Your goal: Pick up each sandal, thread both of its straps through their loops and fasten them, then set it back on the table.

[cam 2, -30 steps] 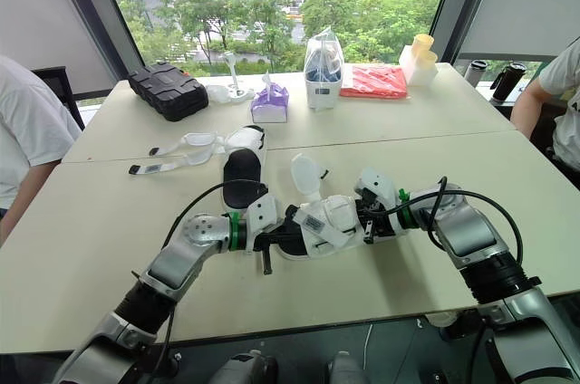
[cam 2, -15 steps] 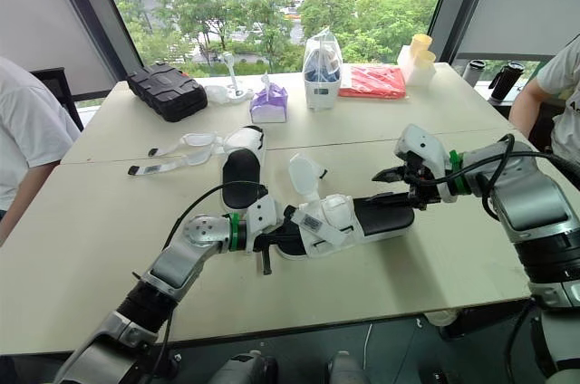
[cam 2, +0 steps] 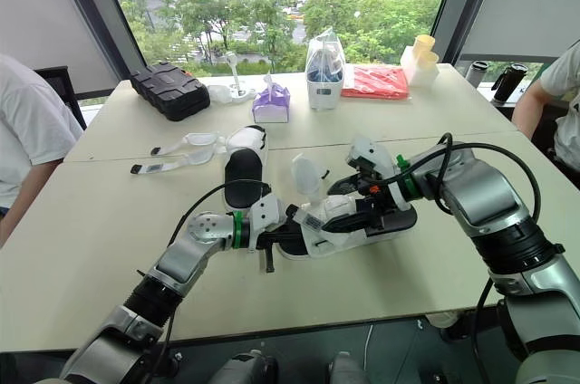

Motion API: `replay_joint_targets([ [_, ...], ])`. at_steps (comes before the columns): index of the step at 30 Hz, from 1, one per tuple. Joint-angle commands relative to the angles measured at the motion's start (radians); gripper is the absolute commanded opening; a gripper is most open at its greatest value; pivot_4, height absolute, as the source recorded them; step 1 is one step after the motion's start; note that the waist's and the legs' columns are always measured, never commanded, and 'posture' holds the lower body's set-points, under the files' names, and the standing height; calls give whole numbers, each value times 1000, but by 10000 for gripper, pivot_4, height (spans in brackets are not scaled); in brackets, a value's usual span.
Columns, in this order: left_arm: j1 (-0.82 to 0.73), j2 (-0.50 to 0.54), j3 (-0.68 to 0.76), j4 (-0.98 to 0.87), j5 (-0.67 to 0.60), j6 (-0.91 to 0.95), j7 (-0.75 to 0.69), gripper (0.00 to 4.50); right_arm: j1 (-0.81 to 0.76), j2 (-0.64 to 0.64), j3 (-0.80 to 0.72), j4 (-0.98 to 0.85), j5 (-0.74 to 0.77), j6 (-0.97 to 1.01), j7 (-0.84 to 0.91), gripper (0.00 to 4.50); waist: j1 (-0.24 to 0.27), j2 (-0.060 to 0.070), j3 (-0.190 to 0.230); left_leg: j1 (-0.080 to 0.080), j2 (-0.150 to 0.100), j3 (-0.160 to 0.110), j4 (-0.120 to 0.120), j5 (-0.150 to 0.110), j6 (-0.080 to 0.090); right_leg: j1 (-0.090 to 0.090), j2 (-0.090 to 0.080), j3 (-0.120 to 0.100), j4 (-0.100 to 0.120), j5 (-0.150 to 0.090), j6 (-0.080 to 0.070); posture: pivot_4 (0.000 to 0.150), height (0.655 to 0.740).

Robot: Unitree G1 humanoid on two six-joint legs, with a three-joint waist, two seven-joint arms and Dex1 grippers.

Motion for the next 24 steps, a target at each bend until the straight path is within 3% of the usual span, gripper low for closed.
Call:
replay_joint_targets([
  [1,-5,-7,-2,12,8,2,11,0,-30,40,44,7,-20,-14,-3,44383,-1,0,0,0,0,0,0,0,0,0,0,0,0,0,0,1500,7400],
  [17,5,-12,0,5,10,4,22,0,-74,128,197,110,-119,-88,54,44383,0,0,0,0,0,0,0,0,0,0,0,0,0,0,0,1500,7400],
  [20,5,-14,1,5,10,4,25,0,-81,140,200,121,-126,-95,62,35854,0,0,0,0,0,0,0,0,0,0,0,0,0,0,0,1500,7400],
  [24,7,-15,2,1,10,6,30,0,-91,161,203,144,-141,-105,66,17029,0,0,0,0,0,0,0,0,0,0,0,0,0,0,0,1500,7400],
])
